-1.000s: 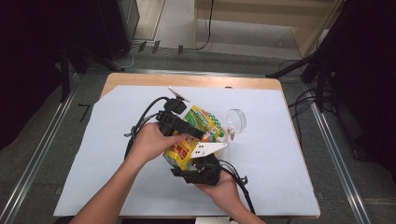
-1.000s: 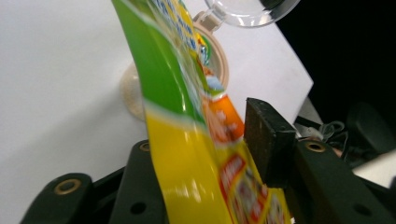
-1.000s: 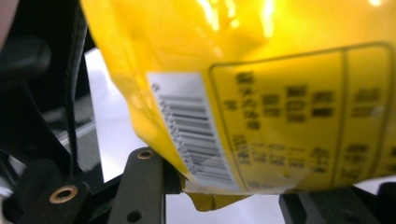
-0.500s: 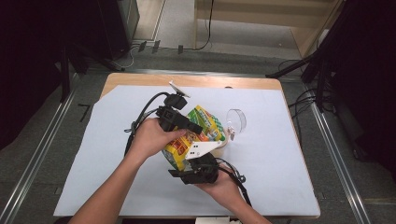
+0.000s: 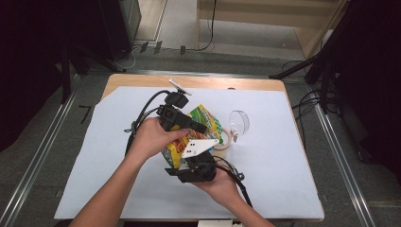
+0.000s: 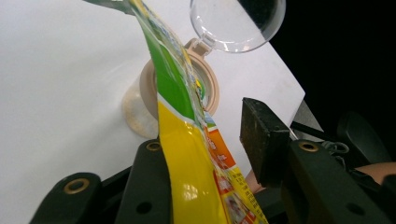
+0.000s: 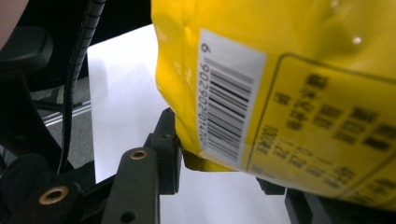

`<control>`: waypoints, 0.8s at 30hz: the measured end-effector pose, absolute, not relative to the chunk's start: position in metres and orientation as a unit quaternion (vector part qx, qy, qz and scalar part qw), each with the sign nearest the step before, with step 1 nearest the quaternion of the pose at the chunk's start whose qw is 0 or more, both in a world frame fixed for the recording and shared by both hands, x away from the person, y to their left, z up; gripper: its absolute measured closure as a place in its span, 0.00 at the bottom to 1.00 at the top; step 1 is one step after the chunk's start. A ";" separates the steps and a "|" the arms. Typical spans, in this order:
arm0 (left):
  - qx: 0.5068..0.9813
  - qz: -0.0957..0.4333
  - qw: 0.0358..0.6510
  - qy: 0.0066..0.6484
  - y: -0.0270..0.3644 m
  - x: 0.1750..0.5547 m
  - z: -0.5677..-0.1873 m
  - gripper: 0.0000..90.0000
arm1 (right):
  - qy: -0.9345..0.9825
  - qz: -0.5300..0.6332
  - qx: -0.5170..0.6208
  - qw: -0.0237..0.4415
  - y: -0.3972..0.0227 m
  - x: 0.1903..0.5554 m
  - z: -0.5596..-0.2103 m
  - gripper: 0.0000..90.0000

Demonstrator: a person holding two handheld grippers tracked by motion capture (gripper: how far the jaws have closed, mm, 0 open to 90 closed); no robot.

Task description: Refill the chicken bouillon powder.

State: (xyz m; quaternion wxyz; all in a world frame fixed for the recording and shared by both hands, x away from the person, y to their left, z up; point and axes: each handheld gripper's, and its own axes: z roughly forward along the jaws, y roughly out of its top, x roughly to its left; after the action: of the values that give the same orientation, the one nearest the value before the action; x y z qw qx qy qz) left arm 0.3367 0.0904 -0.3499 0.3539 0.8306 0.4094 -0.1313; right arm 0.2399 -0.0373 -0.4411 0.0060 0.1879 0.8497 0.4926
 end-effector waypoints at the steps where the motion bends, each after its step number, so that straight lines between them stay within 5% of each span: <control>1: 0.831 -0.129 0.356 0.407 0.091 0.336 -0.350 0.73 | 0.849 0.494 0.187 0.006 -0.037 0.240 -0.441 0.67; 12: 0.824 -0.119 0.373 0.409 0.103 0.336 -0.356 0.71 | 0.844 0.501 0.193 -0.002 -0.037 0.239 -0.441 0.67; 24: 0.832 -0.117 0.352 0.412 0.101 0.332 -0.346 0.82 | 0.845 0.498 0.192 0.003 -0.034 0.239 -0.439 0.67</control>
State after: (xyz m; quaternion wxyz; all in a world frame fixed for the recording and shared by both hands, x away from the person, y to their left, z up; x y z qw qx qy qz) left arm 0.3324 0.1008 -0.3460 0.3524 0.8320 0.4121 -0.1172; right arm 0.2385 -0.0345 -0.4395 0.0035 0.1923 0.8454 0.4983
